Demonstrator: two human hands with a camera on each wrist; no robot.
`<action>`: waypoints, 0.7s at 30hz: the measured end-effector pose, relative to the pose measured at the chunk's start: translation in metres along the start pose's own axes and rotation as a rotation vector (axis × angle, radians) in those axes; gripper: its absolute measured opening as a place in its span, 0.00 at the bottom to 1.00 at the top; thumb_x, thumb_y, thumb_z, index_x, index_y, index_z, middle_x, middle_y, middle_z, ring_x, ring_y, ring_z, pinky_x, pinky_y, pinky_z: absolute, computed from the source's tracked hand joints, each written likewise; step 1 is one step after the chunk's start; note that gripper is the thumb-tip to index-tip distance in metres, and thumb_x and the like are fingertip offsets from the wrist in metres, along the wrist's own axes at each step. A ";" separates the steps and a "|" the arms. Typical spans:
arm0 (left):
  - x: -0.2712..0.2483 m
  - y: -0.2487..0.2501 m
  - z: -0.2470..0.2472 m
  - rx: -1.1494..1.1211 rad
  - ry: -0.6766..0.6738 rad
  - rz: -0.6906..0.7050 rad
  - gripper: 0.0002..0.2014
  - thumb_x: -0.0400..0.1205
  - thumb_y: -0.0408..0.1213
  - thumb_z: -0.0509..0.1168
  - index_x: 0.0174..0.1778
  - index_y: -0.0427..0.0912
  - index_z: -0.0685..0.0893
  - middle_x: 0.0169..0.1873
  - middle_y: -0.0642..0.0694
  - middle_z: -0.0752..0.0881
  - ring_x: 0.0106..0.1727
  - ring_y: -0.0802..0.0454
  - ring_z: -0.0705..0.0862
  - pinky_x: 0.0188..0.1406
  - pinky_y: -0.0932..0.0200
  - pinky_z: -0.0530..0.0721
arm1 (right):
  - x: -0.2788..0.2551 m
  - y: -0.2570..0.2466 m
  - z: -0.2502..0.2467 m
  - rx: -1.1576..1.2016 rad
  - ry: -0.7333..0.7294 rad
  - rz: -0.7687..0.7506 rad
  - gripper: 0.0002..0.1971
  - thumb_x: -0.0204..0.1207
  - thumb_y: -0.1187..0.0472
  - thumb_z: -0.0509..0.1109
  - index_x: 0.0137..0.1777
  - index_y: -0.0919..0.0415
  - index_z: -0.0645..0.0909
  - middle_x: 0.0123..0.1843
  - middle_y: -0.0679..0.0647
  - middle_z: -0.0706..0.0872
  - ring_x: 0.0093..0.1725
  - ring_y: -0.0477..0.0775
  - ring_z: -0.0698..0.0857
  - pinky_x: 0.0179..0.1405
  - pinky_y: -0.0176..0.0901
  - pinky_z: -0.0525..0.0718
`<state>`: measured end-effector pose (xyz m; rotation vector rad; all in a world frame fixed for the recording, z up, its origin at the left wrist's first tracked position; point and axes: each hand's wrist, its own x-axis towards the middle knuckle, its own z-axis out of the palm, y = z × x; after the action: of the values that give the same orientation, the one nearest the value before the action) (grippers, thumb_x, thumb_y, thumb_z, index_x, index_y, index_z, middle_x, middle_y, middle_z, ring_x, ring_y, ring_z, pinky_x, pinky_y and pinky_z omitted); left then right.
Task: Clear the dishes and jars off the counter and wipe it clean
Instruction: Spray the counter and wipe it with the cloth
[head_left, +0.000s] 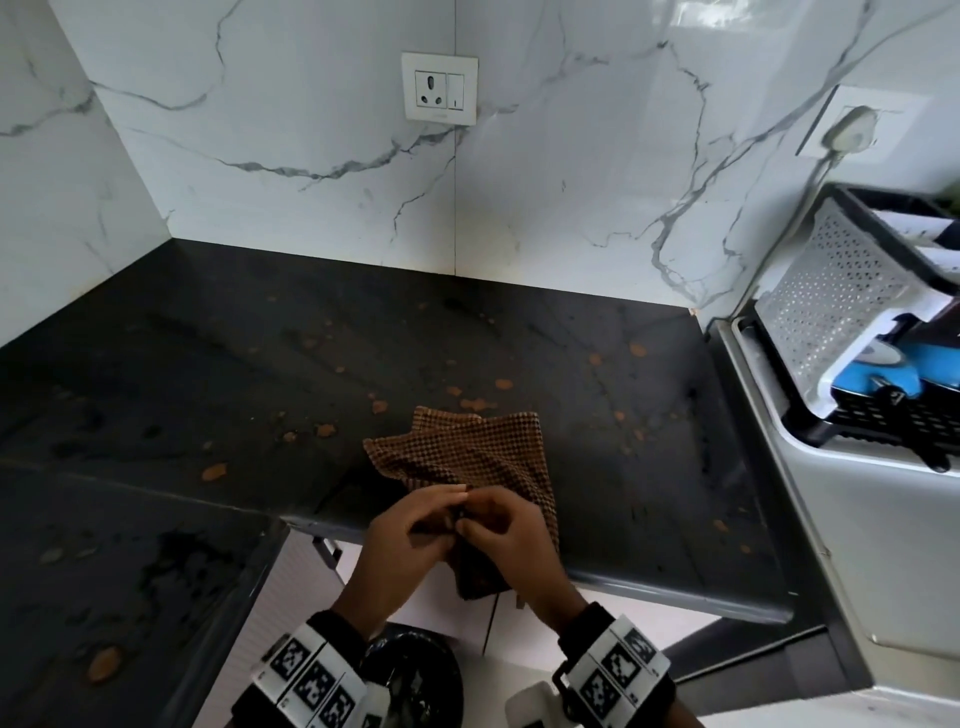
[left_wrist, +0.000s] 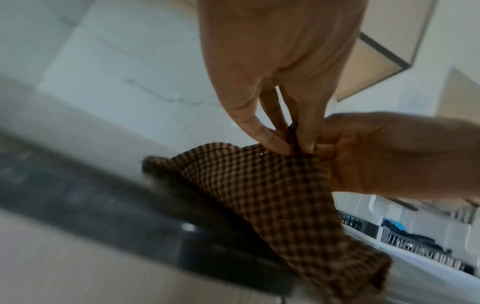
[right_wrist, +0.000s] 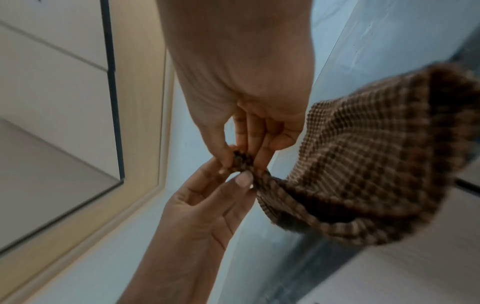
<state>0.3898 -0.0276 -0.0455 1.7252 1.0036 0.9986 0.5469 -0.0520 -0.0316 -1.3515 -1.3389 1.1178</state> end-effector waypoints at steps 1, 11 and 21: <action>0.008 0.005 -0.001 0.096 -0.016 0.087 0.21 0.71 0.25 0.71 0.56 0.51 0.86 0.55 0.56 0.87 0.59 0.62 0.83 0.58 0.68 0.81 | 0.002 -0.008 -0.005 0.040 -0.003 0.006 0.09 0.74 0.70 0.72 0.52 0.62 0.82 0.46 0.50 0.88 0.47 0.43 0.88 0.47 0.33 0.85; 0.104 0.085 -0.035 0.228 0.010 0.365 0.11 0.71 0.34 0.73 0.49 0.48 0.87 0.43 0.53 0.87 0.47 0.65 0.84 0.52 0.74 0.78 | 0.023 -0.040 -0.074 -0.251 0.098 -0.318 0.13 0.72 0.66 0.63 0.42 0.51 0.87 0.47 0.44 0.85 0.48 0.45 0.84 0.50 0.36 0.80; 0.144 0.152 -0.042 0.298 0.054 0.528 0.12 0.74 0.32 0.73 0.47 0.53 0.82 0.38 0.62 0.81 0.34 0.65 0.77 0.34 0.76 0.73 | 0.011 -0.061 -0.089 -1.261 0.355 -0.332 0.12 0.67 0.45 0.62 0.31 0.49 0.83 0.38 0.48 0.83 0.37 0.57 0.81 0.35 0.48 0.77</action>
<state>0.4335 0.0724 0.1381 2.2929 0.7687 1.2760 0.6230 -0.0412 0.0447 -1.9121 -1.9569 -0.3431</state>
